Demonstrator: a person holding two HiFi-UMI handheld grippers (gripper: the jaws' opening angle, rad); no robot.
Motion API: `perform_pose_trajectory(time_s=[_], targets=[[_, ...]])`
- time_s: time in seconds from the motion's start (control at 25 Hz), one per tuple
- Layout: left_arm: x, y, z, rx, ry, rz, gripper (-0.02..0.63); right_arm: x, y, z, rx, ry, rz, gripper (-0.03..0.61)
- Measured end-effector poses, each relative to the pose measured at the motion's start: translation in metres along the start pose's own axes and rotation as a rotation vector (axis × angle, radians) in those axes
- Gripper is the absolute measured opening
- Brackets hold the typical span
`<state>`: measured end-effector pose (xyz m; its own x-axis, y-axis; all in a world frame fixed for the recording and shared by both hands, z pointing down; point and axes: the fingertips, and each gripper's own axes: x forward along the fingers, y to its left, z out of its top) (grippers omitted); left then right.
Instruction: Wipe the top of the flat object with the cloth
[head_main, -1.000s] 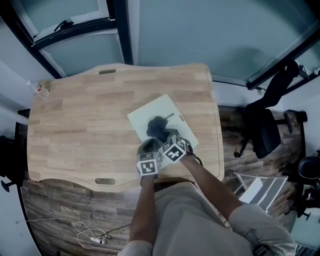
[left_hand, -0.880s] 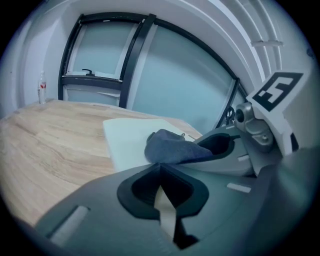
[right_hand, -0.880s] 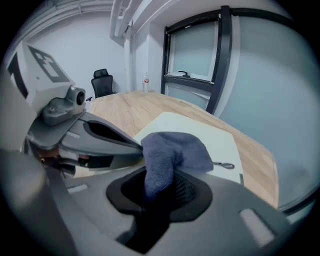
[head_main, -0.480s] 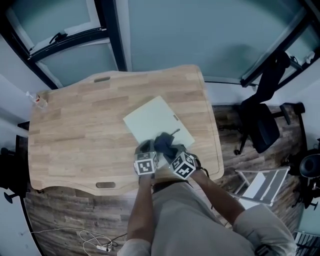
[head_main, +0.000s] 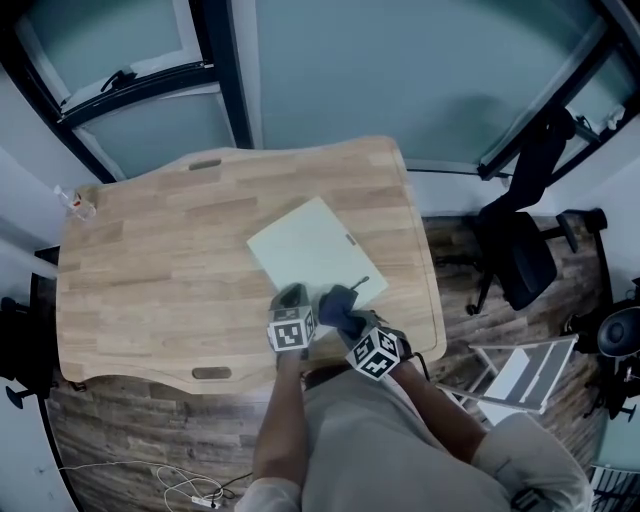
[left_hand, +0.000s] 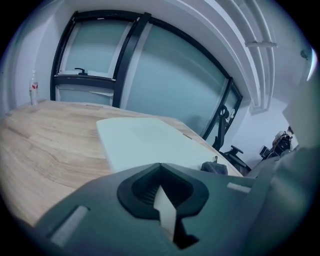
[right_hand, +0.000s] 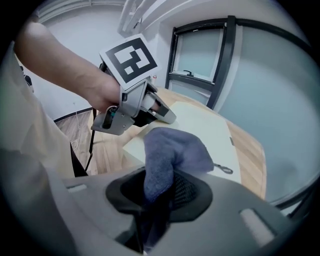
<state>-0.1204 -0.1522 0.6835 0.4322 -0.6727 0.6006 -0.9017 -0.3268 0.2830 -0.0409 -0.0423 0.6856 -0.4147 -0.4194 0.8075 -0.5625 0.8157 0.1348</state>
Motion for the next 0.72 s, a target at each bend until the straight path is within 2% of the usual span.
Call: perform_pose_trajectory(time_s=[0.24, 0.4, 0.56, 0.72], targets=[[0.000, 0.000, 0.001, -0.025, 0.003, -0.015, 0.008, 0.009, 0.023, 0.019, -0.140, 0.035, 0.106, 0.104], [-0.001, -0.002, -0.002, -0.031, 0.020, -0.033, 0.008, 0.009, 0.058, 0.036, -0.113, -0.009, 0.290, 0.105], [-0.002, -0.004, 0.002, -0.008, 0.024, -0.086, 0.008, 0.010, 0.059, 0.039, -0.128, -0.001, 0.321, 0.104], [-0.026, 0.006, 0.012, 0.043, -0.031, -0.036, 0.008, 0.008, 0.055, 0.048, -0.112, -0.005, 0.360, 0.104]])
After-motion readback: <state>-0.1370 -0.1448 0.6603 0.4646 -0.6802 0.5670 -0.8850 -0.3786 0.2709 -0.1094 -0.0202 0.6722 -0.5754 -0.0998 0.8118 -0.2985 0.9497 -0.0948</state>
